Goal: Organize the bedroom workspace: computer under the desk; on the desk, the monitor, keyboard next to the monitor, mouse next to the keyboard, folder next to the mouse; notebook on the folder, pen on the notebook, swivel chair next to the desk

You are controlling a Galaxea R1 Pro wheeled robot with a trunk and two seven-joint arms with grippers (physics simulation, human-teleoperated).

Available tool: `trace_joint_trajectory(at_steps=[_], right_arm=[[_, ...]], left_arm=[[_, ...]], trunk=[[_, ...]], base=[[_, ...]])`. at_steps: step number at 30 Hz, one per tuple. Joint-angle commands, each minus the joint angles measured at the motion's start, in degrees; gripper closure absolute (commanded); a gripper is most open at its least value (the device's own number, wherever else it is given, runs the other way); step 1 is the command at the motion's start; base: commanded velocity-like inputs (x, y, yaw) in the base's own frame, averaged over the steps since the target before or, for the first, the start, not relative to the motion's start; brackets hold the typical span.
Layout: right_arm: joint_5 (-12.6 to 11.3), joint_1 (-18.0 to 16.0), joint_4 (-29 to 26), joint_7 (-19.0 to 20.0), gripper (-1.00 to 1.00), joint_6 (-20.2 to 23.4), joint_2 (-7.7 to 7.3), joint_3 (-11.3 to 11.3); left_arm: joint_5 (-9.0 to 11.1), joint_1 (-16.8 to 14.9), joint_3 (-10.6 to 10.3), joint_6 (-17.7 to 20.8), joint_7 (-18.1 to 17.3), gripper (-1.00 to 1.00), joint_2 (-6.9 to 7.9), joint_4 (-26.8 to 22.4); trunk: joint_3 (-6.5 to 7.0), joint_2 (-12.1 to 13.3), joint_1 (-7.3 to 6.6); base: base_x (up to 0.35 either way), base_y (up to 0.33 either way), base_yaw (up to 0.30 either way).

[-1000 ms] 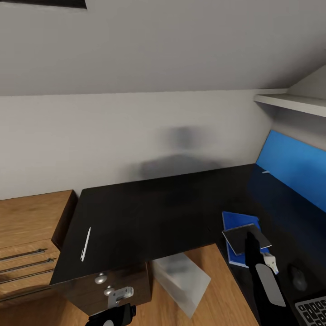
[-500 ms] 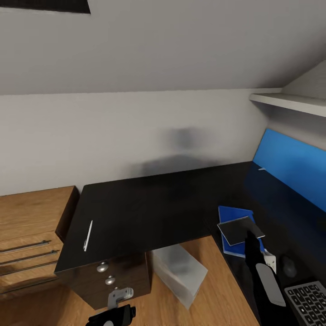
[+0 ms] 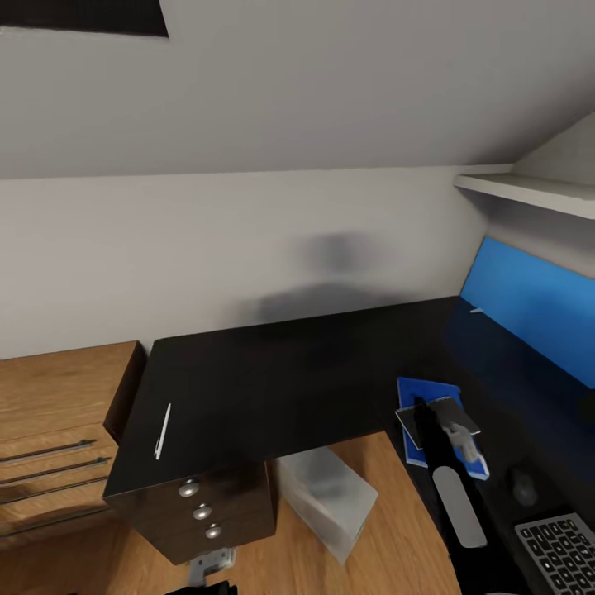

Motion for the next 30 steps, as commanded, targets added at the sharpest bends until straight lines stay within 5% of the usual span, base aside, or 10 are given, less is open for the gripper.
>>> trace_joint_trajectory(at_steps=[1, 5, 6, 10, 13, 15, 21, 23, 25, 30], right_arm=[[1.4, 0.0, -0.1, -0.2, -1.00, -0.2, 0.11, 1.1], [11.7, 0.0, -0.1, -4.5, -1.00, -0.1, 1.14, 8.5], [16.5, 0.0, -0.3, -15.4, -1.00, 0.0, 2.18, 15.8], [18.5, 0.0, -3.4, -28.3, -1.00, 0.2, 3.04, 28.8], [18.9, -0.4, -6.6, -36.9, -1.00, 4.1, 4.50, 33.7], [18.9, -1.3, -6.6, -39.2, -1.00, 13.2, 5.04, 34.5], [19.2, -2.6, -6.1, -40.7, -1.00, 26.4, 5.21, 33.1], [19.3, -2.7, -5.6, -40.6, -1.00, 26.0, 4.96, 31.2], [19.4, -2.8, -3.4, -40.1, -1.00, 18.6, 4.02, 29.1], [19.2, -2.8, -1.6, -39.0, -1.00, 13.6, 3.07, 28.4]], left_arm=[[0.5, -0.1, -0.2, -0.6, 0.6, -1.00, 0.10, 0.6], [0.4, -0.1, -0.2, -8.3, 0.5, -1.00, 0.36, 4.0], [-1.4, -0.1, -0.3, -14.4, 0.3, -1.00, 1.48, 5.0], [-4.4, -0.1, -0.4, -17.0, 0.4, -1.00, 2.45, 1.3], [-5.3, 1.6, -0.4, -17.0, 0.5, -1.00, 3.91, -7.8], [-5.3, 3.0, -0.5, -15.5, 0.6, -1.00, 5.16, -14.5], [-5.3, 4.4, -0.6, -9.1, 0.8, -1.00, 6.08, -25.4], [-5.3, 4.5, -0.8, -8.2, 0.8, -1.00, 6.00, -27.9], [-5.3, 4.6, -1.7, -7.6, 0.8, -1.00, 5.82, -31.3], [-5.3, 4.6, -1.7, -7.4, 0.7, -1.00, 5.39, -32.4]], trunk=[[0.11, 0.4, -0.21], [0.83, 2.0, -1.09], [1.01, 2.4, -1.31], [1.73, 4.0, -2.19], [2.27, 5.2, -2.85], [2.62, 6.0, -3.29], [3.70, 8.4, -4.61], [4.06, 9.2, -5.05], [4.42, 10.0, -5.48], [5.32, 12.0, -6.58]], base=[[0.000, 0.000, 0.000], [0.000, 0.000, 0.000], [0.000, 0.000, 0.000], [0.000, 0.000, 0.000], [0.000, 0.000, 0.000], [0.000, 0.000, 0.000], [0.000, 0.000, 0.000], [0.000, 0.000, 0.000], [0.000, 0.000, 0.000], [0.000, 0.000, 0.000]])
